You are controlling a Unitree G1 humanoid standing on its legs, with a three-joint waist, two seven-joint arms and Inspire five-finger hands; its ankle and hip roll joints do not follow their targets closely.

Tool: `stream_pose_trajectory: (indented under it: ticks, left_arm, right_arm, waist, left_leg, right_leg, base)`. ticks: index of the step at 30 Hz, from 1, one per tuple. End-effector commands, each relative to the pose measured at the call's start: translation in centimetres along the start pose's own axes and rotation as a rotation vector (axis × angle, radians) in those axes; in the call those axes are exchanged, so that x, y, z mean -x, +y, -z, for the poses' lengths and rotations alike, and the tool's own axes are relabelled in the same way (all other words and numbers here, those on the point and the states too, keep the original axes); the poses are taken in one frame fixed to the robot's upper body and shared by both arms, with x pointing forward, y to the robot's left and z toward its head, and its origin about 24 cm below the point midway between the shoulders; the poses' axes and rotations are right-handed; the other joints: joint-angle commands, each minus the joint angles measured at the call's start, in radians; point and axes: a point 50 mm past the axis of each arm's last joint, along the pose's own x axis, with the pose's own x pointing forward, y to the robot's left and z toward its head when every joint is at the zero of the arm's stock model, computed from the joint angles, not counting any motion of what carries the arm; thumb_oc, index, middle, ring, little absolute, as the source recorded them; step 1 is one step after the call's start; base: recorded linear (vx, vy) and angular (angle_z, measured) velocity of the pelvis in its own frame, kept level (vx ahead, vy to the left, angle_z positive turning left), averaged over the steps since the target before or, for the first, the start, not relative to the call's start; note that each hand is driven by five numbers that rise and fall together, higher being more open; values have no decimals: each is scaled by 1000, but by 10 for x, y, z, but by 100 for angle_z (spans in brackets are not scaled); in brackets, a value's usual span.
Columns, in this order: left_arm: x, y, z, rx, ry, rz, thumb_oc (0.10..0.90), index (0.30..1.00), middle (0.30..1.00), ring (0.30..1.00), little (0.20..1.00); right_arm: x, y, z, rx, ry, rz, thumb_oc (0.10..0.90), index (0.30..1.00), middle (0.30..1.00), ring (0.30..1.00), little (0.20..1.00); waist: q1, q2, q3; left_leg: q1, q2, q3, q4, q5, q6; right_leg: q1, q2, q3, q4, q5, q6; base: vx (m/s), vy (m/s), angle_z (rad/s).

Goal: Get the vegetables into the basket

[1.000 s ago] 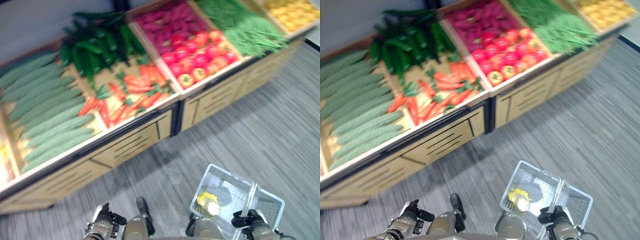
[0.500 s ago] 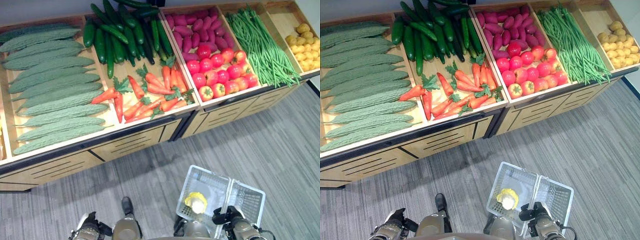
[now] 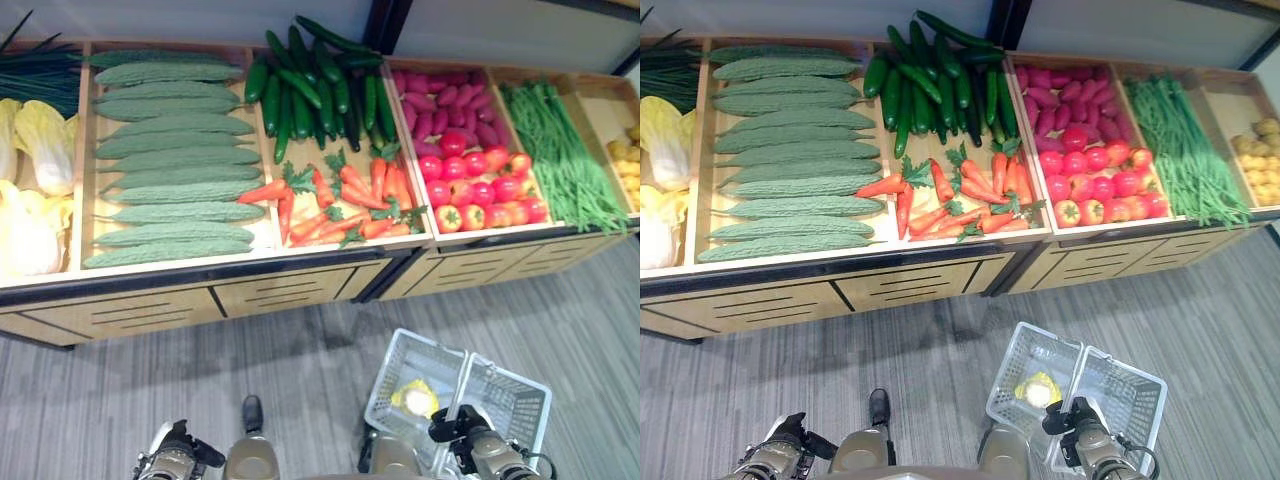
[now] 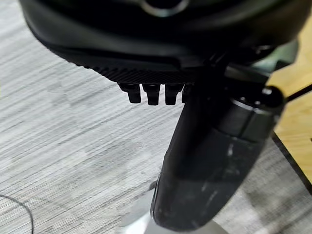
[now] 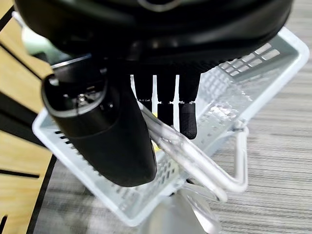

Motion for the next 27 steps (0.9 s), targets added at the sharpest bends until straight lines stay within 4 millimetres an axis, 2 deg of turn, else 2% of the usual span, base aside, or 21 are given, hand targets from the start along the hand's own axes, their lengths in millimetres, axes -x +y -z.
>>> stream_pose_trajectory:
  ticks: [1,4,7,8,11,14,16,19,21,22,25,27]
  left_arm:
    - [-1,5,-9,9,-31,-23,900,1000,1000,1000,1000]
    - [0,-2,-4,-1,-17,-4,900,1000,1000,1000,1000]
    - [1,-6,2,16,9,5,900,1000,1000,1000,1000]
    - [2,-12,4,58,23,14,900,1000,1000,1000,1000]
    - [4,-18,3,49,17,29,900,1000,1000,1000,1000]
    - [5,-23,-10,79,-28,36,900,1000,1000,1000,1000]
    - [7,-21,-30,119,-115,21,900,1000,1000,1000,1000]
    - [15,-9,-63,200,-293,0,900,1000,1000,1000,1000]
    - [33,12,-86,294,-489,-34,900,1000,1000,1000,1000]
    - [43,24,-91,329,-568,-71,900,1000,1000,1000,1000]
    - [59,42,-96,414,-671,-121,900,1000,1000,1000,1000]
    - [72,63,-101,449,-754,-198,900,1000,1000,1000,1000]
  right_arm:
    - [7,7,42,66,146,-57,400,300,300,300,300]
    - [10,11,51,68,174,-70,400,300,300,300,300]
    - [10,11,53,89,180,-73,400,300,300,300,300]
    - [10,9,52,131,179,-76,400,300,300,300,300]
    - [9,4,52,138,177,-57,400,300,300,300,300]
    - [8,-3,48,132,159,-34,400,300,300,300,300]
    - [8,-11,49,135,164,-11,400,300,300,300,300]
    - [7,-21,48,123,157,19,400,300,300,300,300]
    - [6,-27,45,96,146,40,400,300,300,300,300]
    - [6,-28,44,84,140,43,400,300,300,300,300]
    - [6,-24,44,72,134,35,400,300,300,300,300]
    - [7,-20,45,81,132,23,400,300,300,300,300]
  waist:
    - [-36,24,37]
    - [-33,20,17]
    - [-31,28,0]
    - [-14,44,-14]
    - [-9,57,-25]
    - [5,74,-28]
    - [13,81,-25]
    - [18,86,-24]
    - [30,90,-31]
    - [41,88,-37]
    - [55,81,-49]
    - [63,76,-57]
  left_leg:
    - [104,-41,-69,46,-121,-48]
    - [104,-40,-116,56,-126,-57]
    - [99,-21,-139,60,-116,-68]
    - [96,23,-181,76,-103,-91]
    - [77,39,-222,89,-93,-99]
    - [52,62,-246,125,-57,-121]
    - [27,67,-243,143,-32,-129]
    - [12,79,-194,147,-3,-133]
    - [13,84,-167,139,14,-142]
    - [17,84,-169,130,16,-145]
    - [28,88,-172,118,18,-147]
    - [37,86,-176,110,14,-148]
  right_leg:
    - [-96,18,89,71,94,9]
    - [-57,19,74,63,68,1]
    - [-31,37,60,67,46,-11]
    - [-6,67,27,84,-2,-36]
    - [28,79,-13,82,-21,-53]
    - [71,97,-76,86,-54,-79]
    - [103,99,-125,85,-68,-91]
    - [130,95,-171,66,-66,-93]
    - [151,96,-200,38,-59,-91]
    - [156,97,-205,32,-58,-91]
    - [172,97,-217,28,-60,-92]
    - [184,95,-227,21,-60,-90]
  base:
    - [139,-118,96]
    - [70,-127,121]
    - [58,-244,34]
    - [54,-251,6]
    - [34,-246,50]
    - [19,-255,81]
    - [-5,-181,69]
    - [-31,-90,65]
    - [-26,-66,65]
    - [6,-63,-20]
    - [20,-35,22]
    - [15,-2,61]
